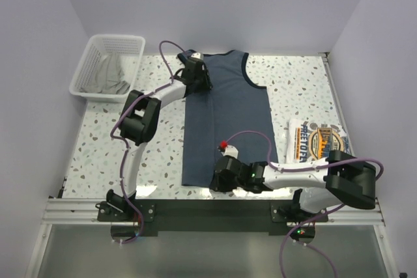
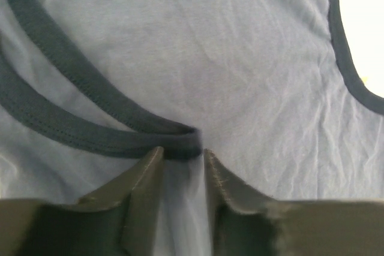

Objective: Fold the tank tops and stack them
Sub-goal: Fold the tank top

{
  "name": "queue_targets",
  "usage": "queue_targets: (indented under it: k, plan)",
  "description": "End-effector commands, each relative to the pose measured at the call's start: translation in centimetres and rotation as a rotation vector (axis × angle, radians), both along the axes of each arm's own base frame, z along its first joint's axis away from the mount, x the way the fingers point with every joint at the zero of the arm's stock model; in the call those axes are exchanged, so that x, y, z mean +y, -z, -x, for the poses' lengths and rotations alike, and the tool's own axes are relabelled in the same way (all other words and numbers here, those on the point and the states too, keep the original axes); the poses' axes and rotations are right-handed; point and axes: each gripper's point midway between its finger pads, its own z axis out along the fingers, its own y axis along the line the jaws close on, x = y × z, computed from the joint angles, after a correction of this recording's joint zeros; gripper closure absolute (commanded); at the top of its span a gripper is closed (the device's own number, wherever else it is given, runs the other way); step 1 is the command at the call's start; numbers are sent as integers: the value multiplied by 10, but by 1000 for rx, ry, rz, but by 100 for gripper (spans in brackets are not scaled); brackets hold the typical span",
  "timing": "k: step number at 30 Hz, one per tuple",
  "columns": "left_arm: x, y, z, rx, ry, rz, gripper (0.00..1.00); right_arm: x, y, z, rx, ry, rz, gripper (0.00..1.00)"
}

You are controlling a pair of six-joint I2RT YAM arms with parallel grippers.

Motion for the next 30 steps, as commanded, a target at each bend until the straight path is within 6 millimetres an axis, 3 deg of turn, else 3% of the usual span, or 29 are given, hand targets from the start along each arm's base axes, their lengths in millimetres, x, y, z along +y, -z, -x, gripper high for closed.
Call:
queue_targets:
  k: [1,5,6,8,9,10,12,13,14,16,17,18,19,21,22,25,30]
  plan:
    - [-13,-24,-10,-94,33,58,53,2,-13,-2,-27,29,-35,73]
    - [-13,-41,-9,-125,39,71,38,-3,-27,-3,-57,36,-33,67]
    - [-15,-57,-14,-170,38,94,37,-5,-32,-6,-73,50,-31,66]
    - [-15,-67,-13,-185,39,106,35,-12,-42,-9,-95,60,-20,66]
    - [-13,-81,-14,-204,29,121,35,-14,-47,-10,-106,63,-16,64]
    - [-8,-83,-14,-205,12,120,35,-23,-47,-13,-128,67,20,64]
    - [2,-98,-13,-215,-29,147,35,-21,-64,-19,-166,69,17,63]
    - [7,-96,-10,-197,-41,150,35,-24,-67,-25,-208,59,49,61]
    - [15,-98,-12,-198,-73,142,35,-17,-78,-30,-232,52,44,60]
    - [24,-103,-11,-195,-90,144,36,-12,-74,-34,-261,0,119,60]
    - [28,-105,-11,-199,-94,142,36,-2,-86,-42,-292,-3,115,60]
    - [35,-98,-5,-161,-99,119,37,2,-74,-45,-294,-23,167,60]
    - [37,-95,-3,-143,-93,117,41,11,-80,-51,-318,-43,176,60]
    - [44,-87,1,-108,-80,122,44,18,-71,-60,-325,-61,219,60]
    - [41,-78,8,-75,-42,142,50,21,-56,-63,-317,-87,267,60]
    - [44,-56,20,-14,6,139,58,34,-38,-76,-323,-111,327,61]
    - [51,-27,31,37,24,124,62,45,-15,-82,-331,-160,397,62]
